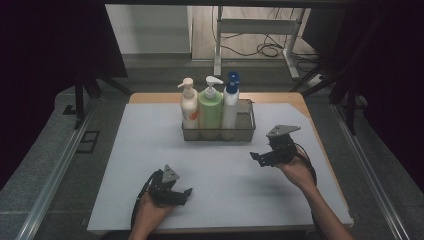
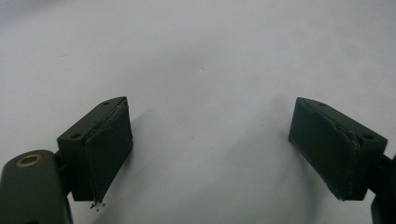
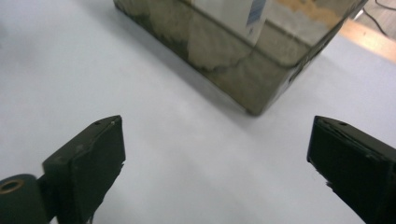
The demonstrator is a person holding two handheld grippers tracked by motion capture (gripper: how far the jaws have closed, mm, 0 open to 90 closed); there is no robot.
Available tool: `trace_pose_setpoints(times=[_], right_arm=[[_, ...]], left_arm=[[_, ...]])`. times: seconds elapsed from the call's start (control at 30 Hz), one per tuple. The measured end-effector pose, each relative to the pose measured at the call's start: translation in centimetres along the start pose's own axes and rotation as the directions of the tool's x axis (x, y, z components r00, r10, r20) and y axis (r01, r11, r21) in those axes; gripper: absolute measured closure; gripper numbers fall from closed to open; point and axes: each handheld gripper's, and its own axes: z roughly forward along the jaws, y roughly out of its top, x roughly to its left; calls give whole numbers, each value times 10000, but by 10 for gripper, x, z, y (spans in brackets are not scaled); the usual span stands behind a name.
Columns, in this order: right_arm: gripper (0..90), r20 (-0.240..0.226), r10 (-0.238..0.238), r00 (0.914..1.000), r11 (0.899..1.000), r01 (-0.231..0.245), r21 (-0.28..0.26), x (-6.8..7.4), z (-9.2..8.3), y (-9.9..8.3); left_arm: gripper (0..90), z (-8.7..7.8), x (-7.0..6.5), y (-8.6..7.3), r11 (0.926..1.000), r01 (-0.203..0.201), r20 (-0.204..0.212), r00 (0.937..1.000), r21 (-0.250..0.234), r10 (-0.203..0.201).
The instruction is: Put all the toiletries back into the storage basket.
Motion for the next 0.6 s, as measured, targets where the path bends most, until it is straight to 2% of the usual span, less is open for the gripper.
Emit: trace_pose_setpoints(times=[0.3,0.47,0.6], right_arm=[[8,-29,250,9997,9996,-250,124,3,2,-37],[9,-31,410,9992,9989,-409,235,4,9,-57],[9,-104,521,9986,9972,-515,534,5,17,-68]], left_arm=[[132,0,0,0,10000,2,-3,10000,-2,-2],[133,0,0,0,10000,-8,-14,10000,-1,8],[132,0,0,0,10000,-10,-12,10000,-4,10]])
